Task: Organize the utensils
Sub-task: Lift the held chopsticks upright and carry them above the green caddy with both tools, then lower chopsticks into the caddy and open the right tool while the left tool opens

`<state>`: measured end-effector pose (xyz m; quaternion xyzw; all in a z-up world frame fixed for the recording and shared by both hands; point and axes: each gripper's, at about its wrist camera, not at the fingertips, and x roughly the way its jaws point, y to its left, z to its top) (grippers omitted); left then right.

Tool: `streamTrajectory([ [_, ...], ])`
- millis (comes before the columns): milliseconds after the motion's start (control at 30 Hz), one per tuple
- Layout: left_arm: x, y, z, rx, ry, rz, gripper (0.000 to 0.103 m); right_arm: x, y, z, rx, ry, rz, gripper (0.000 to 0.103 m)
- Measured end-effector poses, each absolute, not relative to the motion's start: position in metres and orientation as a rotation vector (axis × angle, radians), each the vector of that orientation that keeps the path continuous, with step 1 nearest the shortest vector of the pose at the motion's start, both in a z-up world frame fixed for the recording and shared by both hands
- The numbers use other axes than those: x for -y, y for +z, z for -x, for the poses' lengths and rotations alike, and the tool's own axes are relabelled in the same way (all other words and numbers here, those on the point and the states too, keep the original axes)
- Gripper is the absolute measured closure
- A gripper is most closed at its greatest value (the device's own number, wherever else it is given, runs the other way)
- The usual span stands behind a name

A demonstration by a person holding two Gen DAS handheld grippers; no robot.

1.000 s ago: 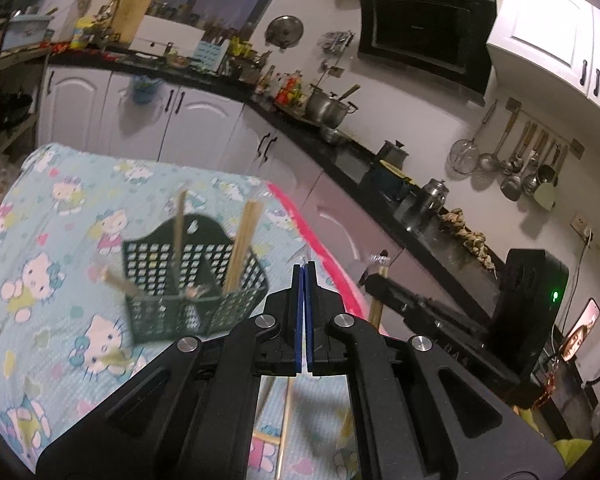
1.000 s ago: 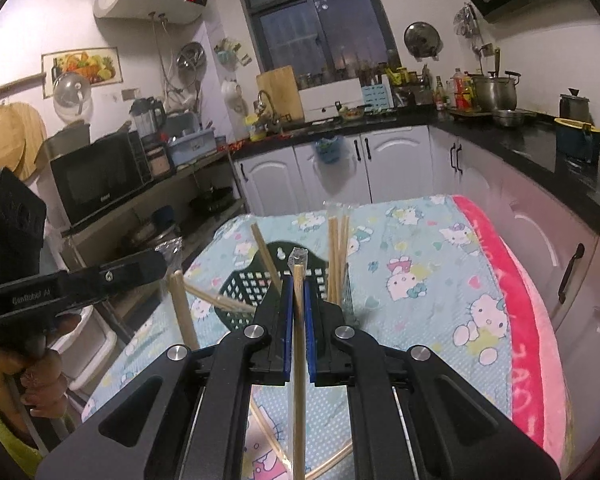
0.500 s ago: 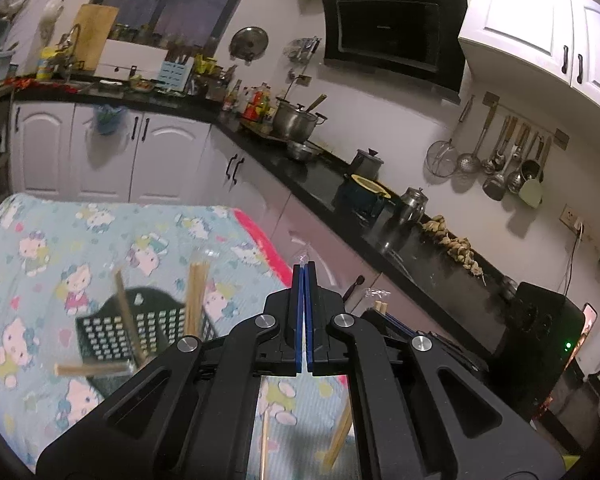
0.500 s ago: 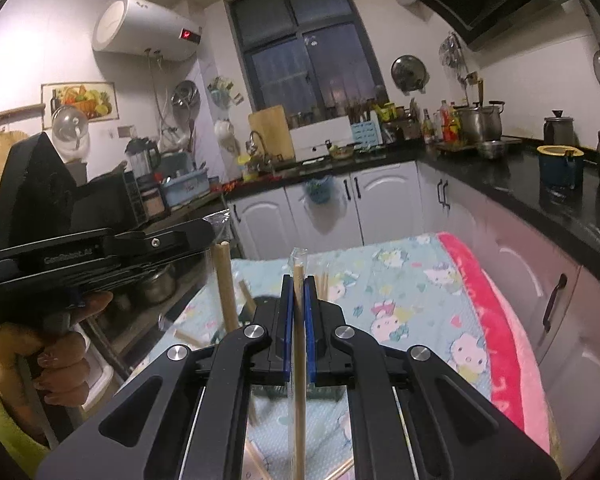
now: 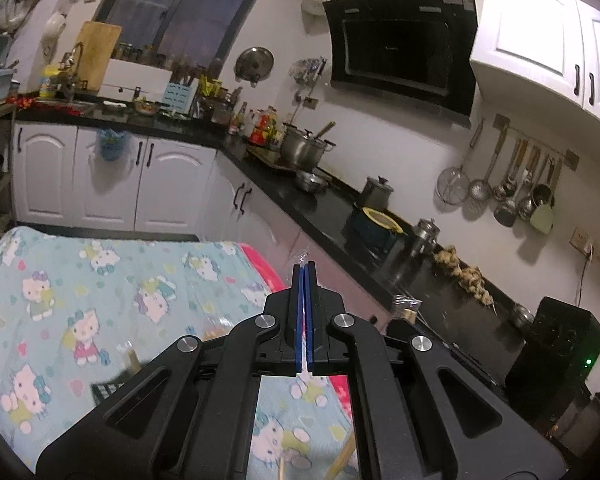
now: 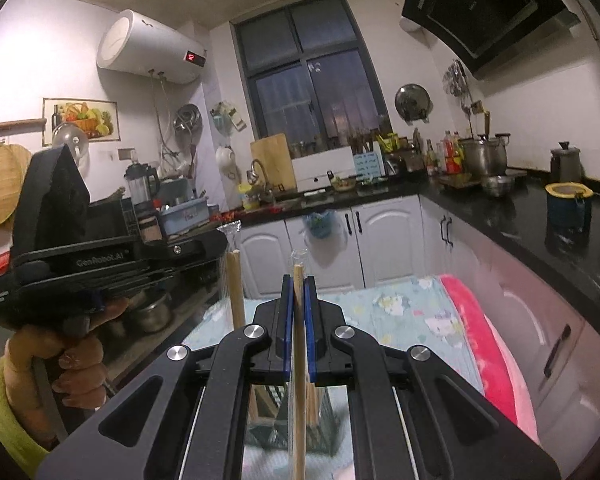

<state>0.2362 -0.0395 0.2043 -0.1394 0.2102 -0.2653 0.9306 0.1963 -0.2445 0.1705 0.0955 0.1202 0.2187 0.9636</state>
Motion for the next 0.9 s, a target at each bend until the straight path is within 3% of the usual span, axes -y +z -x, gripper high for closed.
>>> streamTrajectory([
  [367,0.002,0.197,-0.270,-0.353,-0.447,0.343,0.103,0.216,0.182,-0.237,-0.145,0.470,-0.221,0.097],
  [900,-0.026,0.147,-0.284,-0.361,-0.419,0.440,0.103,0.180,0.144,-0.276,-0.082,0.450,-0.188,0.097],
])
